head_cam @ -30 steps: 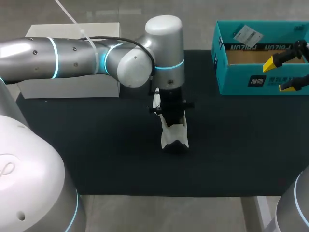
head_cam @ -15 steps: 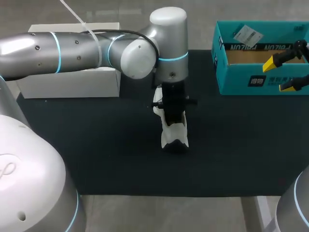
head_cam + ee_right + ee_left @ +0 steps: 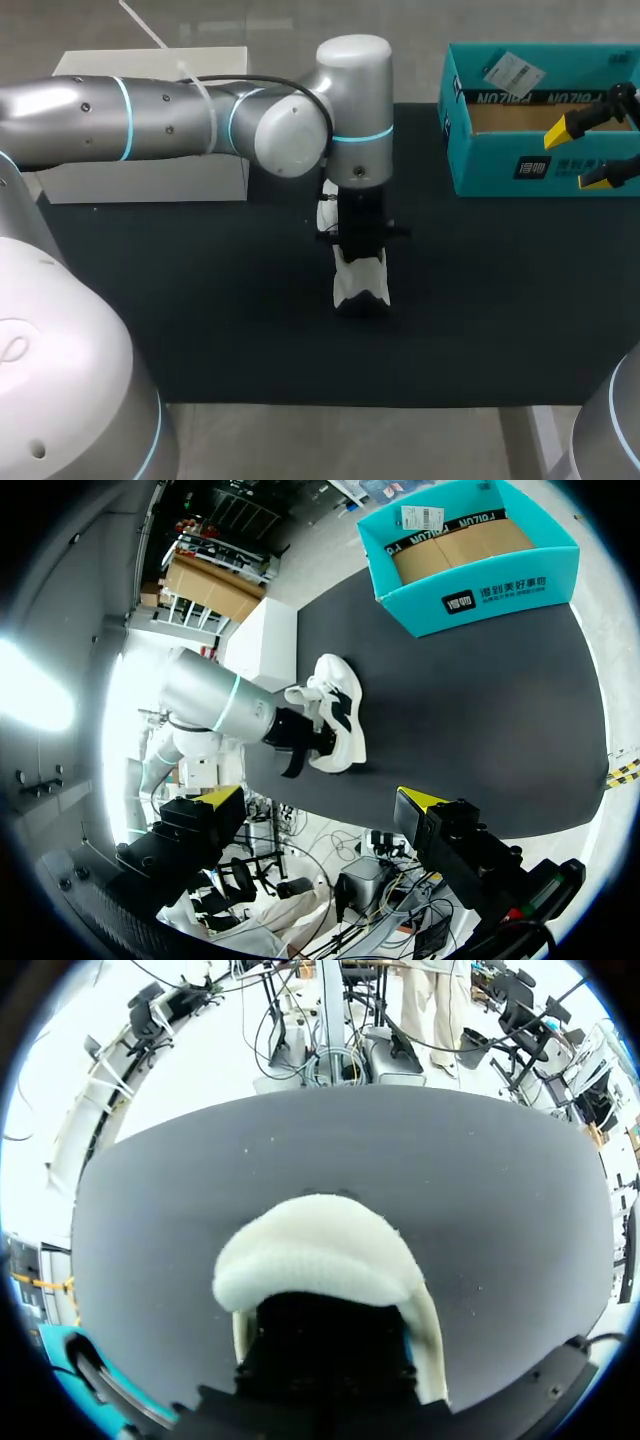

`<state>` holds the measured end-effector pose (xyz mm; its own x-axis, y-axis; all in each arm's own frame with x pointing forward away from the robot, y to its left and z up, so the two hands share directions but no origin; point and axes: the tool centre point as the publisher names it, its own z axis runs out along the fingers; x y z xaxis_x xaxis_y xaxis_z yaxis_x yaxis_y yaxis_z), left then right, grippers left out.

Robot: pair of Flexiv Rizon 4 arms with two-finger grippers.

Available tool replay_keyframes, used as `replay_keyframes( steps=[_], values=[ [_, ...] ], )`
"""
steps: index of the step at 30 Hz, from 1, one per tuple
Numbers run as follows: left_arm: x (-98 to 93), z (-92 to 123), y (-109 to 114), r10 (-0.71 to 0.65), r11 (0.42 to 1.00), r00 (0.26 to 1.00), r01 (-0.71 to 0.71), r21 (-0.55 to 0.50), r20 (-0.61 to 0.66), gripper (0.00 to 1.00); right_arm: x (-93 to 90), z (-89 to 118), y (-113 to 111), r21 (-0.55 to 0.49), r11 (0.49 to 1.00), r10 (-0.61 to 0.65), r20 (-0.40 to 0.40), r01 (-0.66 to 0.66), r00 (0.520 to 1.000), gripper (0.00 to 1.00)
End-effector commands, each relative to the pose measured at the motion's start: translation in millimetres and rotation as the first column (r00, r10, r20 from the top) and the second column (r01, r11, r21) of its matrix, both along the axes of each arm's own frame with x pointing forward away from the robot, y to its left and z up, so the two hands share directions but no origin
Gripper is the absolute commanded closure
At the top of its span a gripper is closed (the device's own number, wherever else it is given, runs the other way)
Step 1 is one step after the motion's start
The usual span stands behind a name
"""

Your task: Take the shoe out of the shoebox, open the shoe tongue, remove and reinsert the insole, then place the shoe into the shoebox

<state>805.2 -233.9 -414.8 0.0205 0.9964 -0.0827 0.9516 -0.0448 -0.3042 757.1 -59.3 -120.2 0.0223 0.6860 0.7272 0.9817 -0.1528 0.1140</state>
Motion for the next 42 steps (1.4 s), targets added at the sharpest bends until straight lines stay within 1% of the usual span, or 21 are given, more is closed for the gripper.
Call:
replay_keyframes(
  steps=[1, 4, 7, 11, 13, 15, 16, 18, 21, 24, 29, 34, 38, 41, 42],
  values=[
    [4.8, -13, -2, -0.009, 1.000, 1.000, 0.010, 0.026, -0.004, 1.00, 0.8, 0, 1, -0.003, 1.000, -0.001, -0.002, 0.001, 1.000, 0.00],
    [3.7, -1, 1, -0.012, 0.999, 1.000, 0.012, 0.030, 0.008, 1.00, 0.8, 0, 1, -0.003, 1.000, -0.001, -0.002, 0.001, 1.000, 0.00],
    [5.7, 13, 3, -0.004, 1.000, 1.000, 0.004, 0.009, 0.031, 1.00, 0.8, 0, 1, -0.003, 1.000, -0.001, -0.002, 0.001, 1.000, 0.00],
    [11.9, 20, 4, -0.001, 1.000, 0.998, 0.001, 0.001, 0.068, 1.00, 0.8, 0, 1, -0.003, 1.000, -0.001, -0.002, 0.001, 1.000, 0.00],
    [18.0, 18, 4, 0.009, 1.000, 0.996, -0.009, 0.001, 0.094, 1.00, 0.8, 0, 1, -0.003, 1.000, -0.001, -0.002, 0.001, 1.000, 0.00],
    [23.5, 13, 5, 0.014, 1.000, 0.996, -0.014, -0.001, 0.093, 1.00, 0.8, 0, 1, -0.003, 1.000, -0.001, -0.002, 0.001, 1.000, 0.00],
    [26.3, 10, 4, 0.022, 1.000, 0.996, -0.022, -0.003, 0.083, 1.00, 0.8, 0, 1, -0.003, 1.000, -0.001, -0.002, 0.001, 1.000, 0.00],
    [32.2, 3, 4, 0.025, 1.000, 0.994, -0.026, 0.012, 0.111, 1.00, 0.8, 0, 1, -0.003, 1.000, -0.001, -0.002, 0.001, 1.000, 0.00],
    [38.0, -6, 4, 0.036, 0.999, 0.994, -0.038, 0.015, 0.101, 1.00, 0.8, 0, 1, -0.003, 1.000, -0.001, -0.002, 0.001, 1.000, 0.00],
    [39.5, -12, 4, 0.042, 0.999, 0.995, -0.045, 0.030, 0.093, 1.00, 0.8, 0, 1, -0.003, 1.000, -0.001, -0.002, 0.001, 1.000, 0.00],
    [38.2, -17, 6, 0.034, 0.998, 0.996, -0.039, 0.054, 0.082, 1.00, 0.8, 0, 1, -0.003, 1.000, -0.001, -0.002, 0.001, 1.000, 0.00],
    [32.2, 0, 6, 0.014, 0.999, 0.997, -0.017, 0.042, 0.077, 1.00, 0.8, 0, 1, -0.003, 1.000, -0.001, -0.002, 0.001, 1.000, 0.00],
    [20.7, 7, 2, -0.006, 1.000, 0.998, 0.004, 0.025, 0.066, 1.00, 0.8, 0, 1, -0.003, 1.000, -0.001, -0.002, 0.001, 1.000, 0.00],
    [13.5, 4, 1, -0.019, 1.000, 0.998, 0.018, 0.018, 0.052, 1.00, 0.8, 0, 1, -0.003, 1.000, -0.001, -0.002, 0.001, 1.000, 0.00],
    [11.3, 0, -1, -0.022, 1.000, 0.999, 0.021, 0.022, 0.037, 1.00, 0.8, 0, 1, -0.003, 1.000, -0.001, -0.002, 0.001, 1.000, 0.00]
  ],
)
